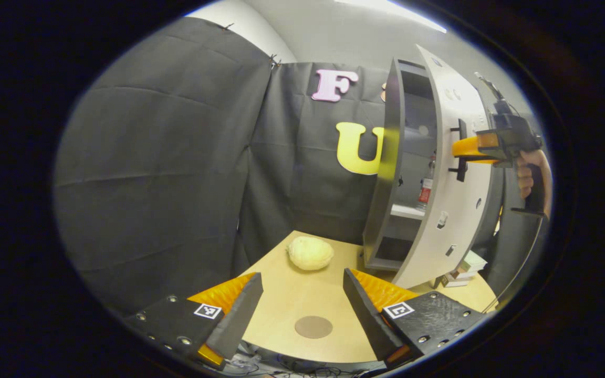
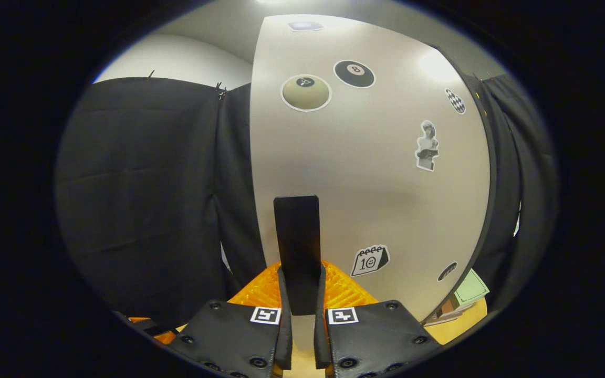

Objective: Open the cabinet door with the right hand, grasp the bottle in the cabinet with the left hand and place it on the coaster, then close the cabinet door with the right hand.

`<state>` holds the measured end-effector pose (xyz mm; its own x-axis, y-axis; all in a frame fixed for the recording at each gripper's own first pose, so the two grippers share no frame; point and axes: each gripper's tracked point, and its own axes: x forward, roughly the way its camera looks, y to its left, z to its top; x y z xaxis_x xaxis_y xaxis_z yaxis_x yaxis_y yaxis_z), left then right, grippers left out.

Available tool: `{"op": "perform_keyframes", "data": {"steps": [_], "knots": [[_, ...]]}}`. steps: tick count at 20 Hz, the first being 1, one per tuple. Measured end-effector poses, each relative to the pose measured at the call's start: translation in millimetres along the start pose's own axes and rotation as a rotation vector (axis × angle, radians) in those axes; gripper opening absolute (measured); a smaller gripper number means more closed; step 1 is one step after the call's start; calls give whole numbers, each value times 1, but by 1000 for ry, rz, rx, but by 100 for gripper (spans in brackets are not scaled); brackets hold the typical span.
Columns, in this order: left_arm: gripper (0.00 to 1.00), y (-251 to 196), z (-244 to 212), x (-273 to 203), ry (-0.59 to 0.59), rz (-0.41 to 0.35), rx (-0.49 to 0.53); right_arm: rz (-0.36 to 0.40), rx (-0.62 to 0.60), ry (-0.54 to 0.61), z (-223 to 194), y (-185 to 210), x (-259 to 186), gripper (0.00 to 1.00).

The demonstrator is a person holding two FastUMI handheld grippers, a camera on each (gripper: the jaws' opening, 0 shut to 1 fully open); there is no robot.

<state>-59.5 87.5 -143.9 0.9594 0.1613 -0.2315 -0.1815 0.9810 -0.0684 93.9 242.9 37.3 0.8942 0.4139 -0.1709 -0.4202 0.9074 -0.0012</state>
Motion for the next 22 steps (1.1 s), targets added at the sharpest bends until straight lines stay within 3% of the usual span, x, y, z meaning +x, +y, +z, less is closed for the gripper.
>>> {"op": "perform_keyframes", "data": {"steps": [10, 14, 22], "knots": [[96, -42, 3, 4, -19, -127, 31, 7, 15, -10, -6, -22, -45, 18], [96, -51, 3, 0, -20, -194, 49, -36, 37, -24, -7, -34, -62, 18], [96, -125, -4, 14, -3, -346, 83, -182, 67, -37, -8, -64, -90, 17]]}}
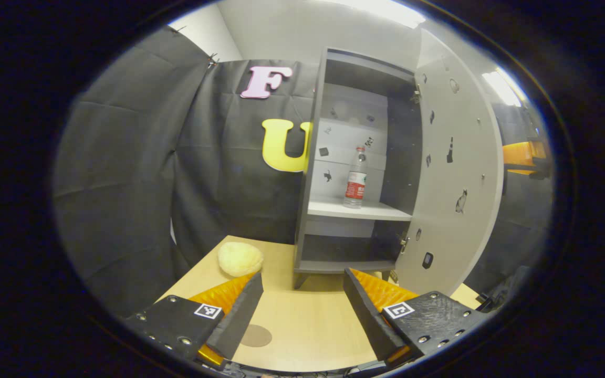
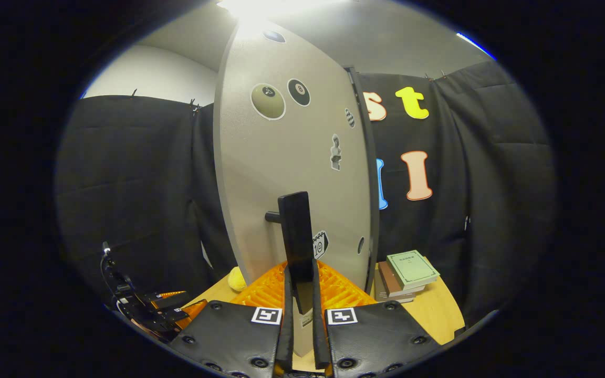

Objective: Open the cabinet door with the right hand, grasp the bottle in the cabinet with the left hand and place it on the coaster, then close the cabinet door with the right hand.

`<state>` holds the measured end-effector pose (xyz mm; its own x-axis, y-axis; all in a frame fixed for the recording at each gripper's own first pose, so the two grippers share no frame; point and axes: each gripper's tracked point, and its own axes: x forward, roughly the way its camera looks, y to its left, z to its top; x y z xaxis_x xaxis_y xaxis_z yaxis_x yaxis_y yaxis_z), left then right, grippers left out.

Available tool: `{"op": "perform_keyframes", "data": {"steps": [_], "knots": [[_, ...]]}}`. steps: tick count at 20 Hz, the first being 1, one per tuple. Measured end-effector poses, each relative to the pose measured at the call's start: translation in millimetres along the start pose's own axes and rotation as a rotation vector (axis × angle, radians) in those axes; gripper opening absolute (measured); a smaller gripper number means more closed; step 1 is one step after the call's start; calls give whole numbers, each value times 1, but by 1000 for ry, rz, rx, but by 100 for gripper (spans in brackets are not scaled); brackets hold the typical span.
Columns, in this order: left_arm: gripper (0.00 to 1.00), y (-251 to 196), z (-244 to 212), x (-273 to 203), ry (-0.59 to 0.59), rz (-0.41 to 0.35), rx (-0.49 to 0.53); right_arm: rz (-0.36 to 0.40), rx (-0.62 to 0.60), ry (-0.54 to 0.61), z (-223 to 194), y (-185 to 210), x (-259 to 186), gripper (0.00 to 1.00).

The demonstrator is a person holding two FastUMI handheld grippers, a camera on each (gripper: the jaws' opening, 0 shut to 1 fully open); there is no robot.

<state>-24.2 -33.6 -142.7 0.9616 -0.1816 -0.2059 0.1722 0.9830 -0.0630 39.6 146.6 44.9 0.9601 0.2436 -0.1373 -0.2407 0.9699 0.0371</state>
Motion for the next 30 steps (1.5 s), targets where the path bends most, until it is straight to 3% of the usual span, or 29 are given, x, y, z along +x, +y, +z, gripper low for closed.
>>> {"op": "perform_keyframes", "data": {"steps": [5, 8, 9, 10, 14, 18, 22, 23, 25, 30], "knots": [[96, -41, -3, 22, 14, -93, 17, -131, 39, -8, 5, -27, -24, 14], [96, -54, -7, 31, 19, -137, 26, -254, 38, -28, 12, -65, -39, 17], [96, -60, -9, 37, 24, -146, 32, -299, 40, -31, 13, -79, -45, 0], [96, -63, -10, 40, 28, -153, 36, -313, 44, -30, 16, -91, -41, 7], [96, -70, -18, 54, 56, -181, 35, -248, 75, -33, 13, -90, -35, 7], [96, -73, -12, 65, 60, -209, 26, -266, 71, -13, 12, -96, -49, 8], [96, -80, -9, 89, 48, -245, 18, -398, 40, -28, 25, -127, -89, 14], [95, -80, -7, 96, 46, -244, 21, -435, 46, -37, 29, -137, -98, 9], [96, -88, -1, 111, 39, -252, 18, -496, 92, -47, 31, -157, -111, 13], [95, -103, 17, 145, 28, -255, 49, -576, 179, -107, 51, -207, -111, 7]]}}
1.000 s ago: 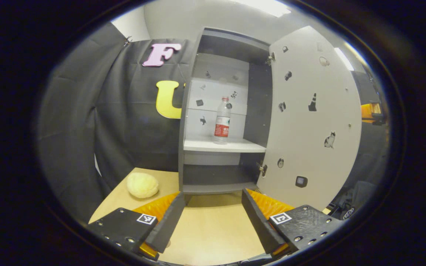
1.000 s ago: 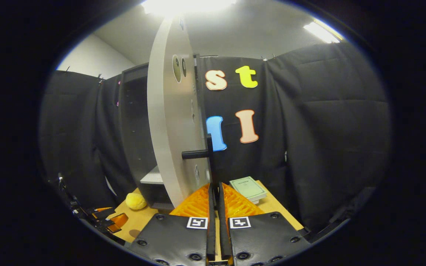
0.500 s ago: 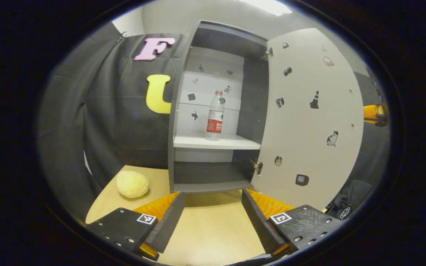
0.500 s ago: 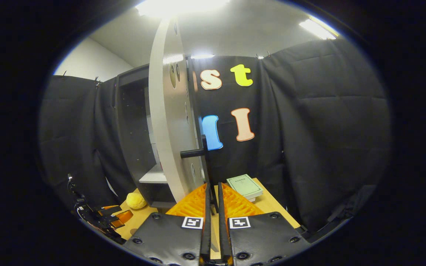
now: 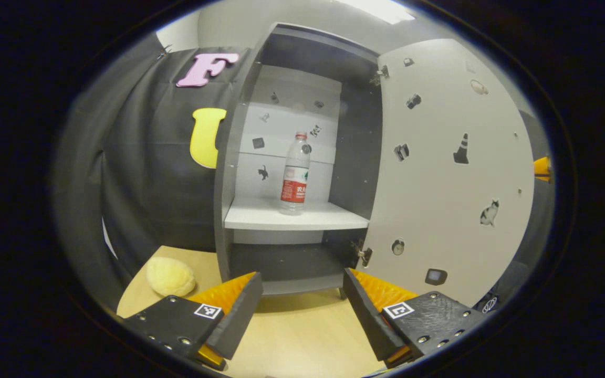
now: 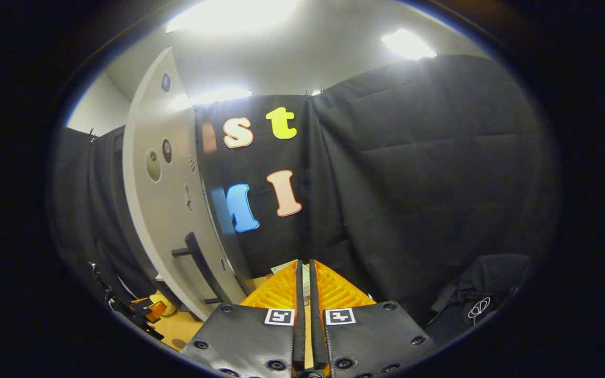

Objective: Open the cabinet door with the right hand, grasp the bottle in the cabinet with the left hand and place it on the coaster, then close the cabinet door with the right hand.

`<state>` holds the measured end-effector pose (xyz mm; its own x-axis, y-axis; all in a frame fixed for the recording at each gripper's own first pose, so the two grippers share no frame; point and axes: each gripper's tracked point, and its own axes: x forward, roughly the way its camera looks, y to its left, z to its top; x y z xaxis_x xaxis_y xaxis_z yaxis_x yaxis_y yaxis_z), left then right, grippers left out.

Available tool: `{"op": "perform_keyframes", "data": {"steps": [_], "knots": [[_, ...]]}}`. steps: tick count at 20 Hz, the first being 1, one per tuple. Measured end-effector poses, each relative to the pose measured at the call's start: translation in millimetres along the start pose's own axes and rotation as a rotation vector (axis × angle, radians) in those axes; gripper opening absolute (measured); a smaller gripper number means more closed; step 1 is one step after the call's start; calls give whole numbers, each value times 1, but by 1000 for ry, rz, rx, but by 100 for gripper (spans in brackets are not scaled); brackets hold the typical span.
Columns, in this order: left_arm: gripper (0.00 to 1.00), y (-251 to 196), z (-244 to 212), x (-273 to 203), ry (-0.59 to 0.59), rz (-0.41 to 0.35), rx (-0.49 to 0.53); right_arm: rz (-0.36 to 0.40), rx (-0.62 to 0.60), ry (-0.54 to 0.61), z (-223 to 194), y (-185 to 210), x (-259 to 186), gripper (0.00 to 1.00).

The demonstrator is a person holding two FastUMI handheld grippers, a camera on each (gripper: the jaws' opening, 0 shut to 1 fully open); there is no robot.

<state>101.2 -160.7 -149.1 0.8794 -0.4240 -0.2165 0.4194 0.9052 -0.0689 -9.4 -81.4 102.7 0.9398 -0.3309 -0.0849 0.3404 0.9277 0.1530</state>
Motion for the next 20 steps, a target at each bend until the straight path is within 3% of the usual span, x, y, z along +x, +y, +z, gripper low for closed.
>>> {"op": "perform_keyframes", "data": {"steps": [3, 4, 5, 6, 7, 8, 10, 16, 17, 18, 19, 20], "knots": [[96, 2, 21, 14, -13, 26, 32, -16, 31, -16, 10, -12, 37, 5], [96, 4, 29, 18, -24, 36, 37, -21, 43, -7, 7, -15, 51, 7], [95, 6, 40, 23, -38, 49, 42, -10, 58, 3, 4, -16, 63, 17], [95, 8, 49, 29, -51, 60, 43, 5, 75, 17, 2, -13, 73, 16], [96, 10, 59, 36, -59, 69, 44, -11, 80, 25, -2, -17, 84, 36], [96, 11, 68, 43, -70, 76, 44, -32, 64, 19, -3, -24, 96, 44], [96, 13, 88, 60, -97, 89, 39, -67, -21, 18, -11, -33, 115, 83], [96, 18, 121, 126, -99, 130, 44, -80, -161, 71, -32, -40, 165, 83], [96, 20, 123, 139, -96, 133, 38, -74, -175, 78, -35, -40, 170, 90], [96, 20, 125, 151, -94, 134, 34, -70, -183, 86, -38, -41, 175, 90], [96, 21, 127, 161, -93, 131, 32, -70, -187, 97, -41, -42, 178, 83], [95, 19, 131, 168, -94, 127, 33, -74, -186, 112, -46, -45, 182, 90]]}}
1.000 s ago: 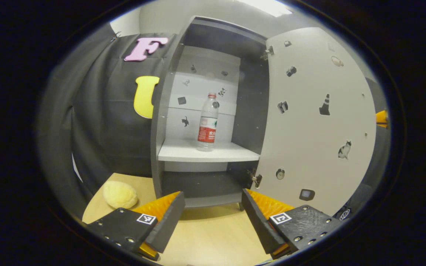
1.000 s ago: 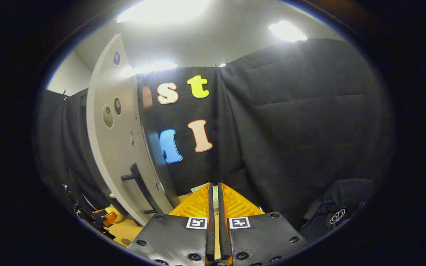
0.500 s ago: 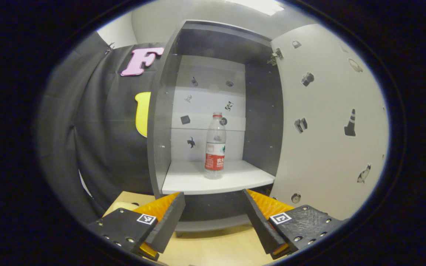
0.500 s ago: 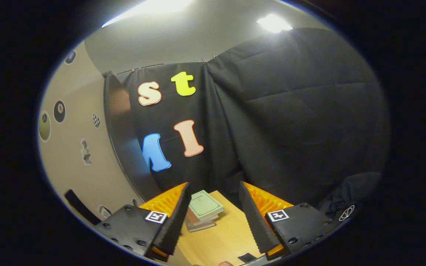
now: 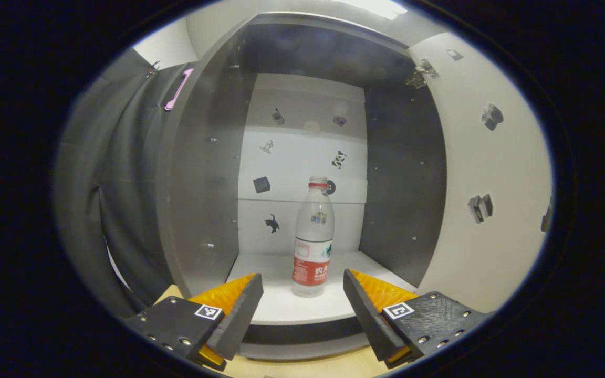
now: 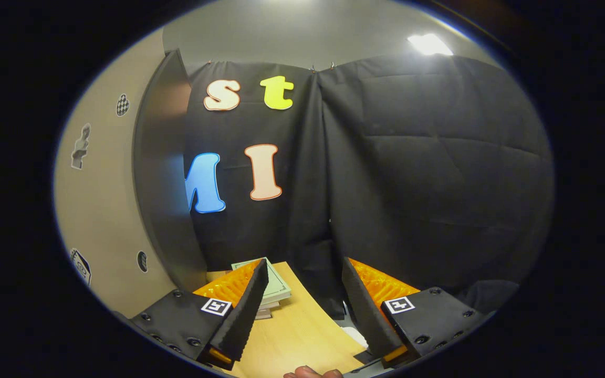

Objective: Open the cabinet door with the right hand, grasp the bottle in the cabinet with the left hand and place it on the coaster, then close the cabinet door with the right hand.

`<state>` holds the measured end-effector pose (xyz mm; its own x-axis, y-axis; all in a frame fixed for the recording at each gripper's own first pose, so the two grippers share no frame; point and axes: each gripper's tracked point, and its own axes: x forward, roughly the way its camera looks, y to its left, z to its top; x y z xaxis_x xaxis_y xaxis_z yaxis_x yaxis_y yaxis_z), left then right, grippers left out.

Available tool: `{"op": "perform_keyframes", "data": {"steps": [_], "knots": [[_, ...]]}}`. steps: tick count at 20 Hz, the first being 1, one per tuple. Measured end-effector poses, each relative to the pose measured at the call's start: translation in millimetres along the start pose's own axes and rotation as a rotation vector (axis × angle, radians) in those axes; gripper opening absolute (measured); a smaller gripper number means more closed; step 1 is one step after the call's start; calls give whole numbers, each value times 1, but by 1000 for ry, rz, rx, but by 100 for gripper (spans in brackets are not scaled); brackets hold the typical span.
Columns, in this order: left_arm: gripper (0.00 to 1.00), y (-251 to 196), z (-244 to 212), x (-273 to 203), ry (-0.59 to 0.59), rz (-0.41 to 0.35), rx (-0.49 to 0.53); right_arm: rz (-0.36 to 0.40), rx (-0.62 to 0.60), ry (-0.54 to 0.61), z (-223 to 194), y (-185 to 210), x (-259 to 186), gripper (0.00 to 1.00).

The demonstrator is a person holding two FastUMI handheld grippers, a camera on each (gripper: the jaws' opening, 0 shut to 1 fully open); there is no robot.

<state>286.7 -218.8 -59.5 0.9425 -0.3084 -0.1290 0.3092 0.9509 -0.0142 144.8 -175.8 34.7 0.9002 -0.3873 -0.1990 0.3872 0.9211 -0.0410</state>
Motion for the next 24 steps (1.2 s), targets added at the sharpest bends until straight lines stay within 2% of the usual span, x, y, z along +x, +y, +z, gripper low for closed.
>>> {"op": "perform_keyframes", "data": {"steps": [3, 4, 5, 7, 9, 13, 19, 20, 21, 24], "knots": [[96, -5, 10, 30, -26, -16, -3, -9, 39, 43, -9, -5, 7, 90], [96, -8, 13, 38, -42, -36, -9, -13, 52, 48, -12, -7, 8, 83], [96, -10, 15, 47, -50, -45, -15, -25, 59, 49, -12, -11, 9, 90], [95, -7, 15, 63, -55, -42, -20, -51, 59, 45, -13, -21, 12, 90], [95, -12, 12, 75, -49, -79, -26, -66, 65, 50, -14, -26, 14, 90], [95, -13, 1, 99, -20, -102, -55, -86, 93, 61, -17, -32, 21, 90], [95, -15, -6, 128, -7, -100, 33, -94, 77, 80, -22, -29, 35, 90], [95, -17, -7, 132, -1, -109, 42, -93, 76, 83, -22, -28, 37, 83], [95, -19, -8, 133, 2, -115, 49, -94, 75, 87, -23, -28, 38, 90], [96, -21, -9, 137, -1, -124, 44, -98, 70, 101, -27, -27, 43, 90]]}}
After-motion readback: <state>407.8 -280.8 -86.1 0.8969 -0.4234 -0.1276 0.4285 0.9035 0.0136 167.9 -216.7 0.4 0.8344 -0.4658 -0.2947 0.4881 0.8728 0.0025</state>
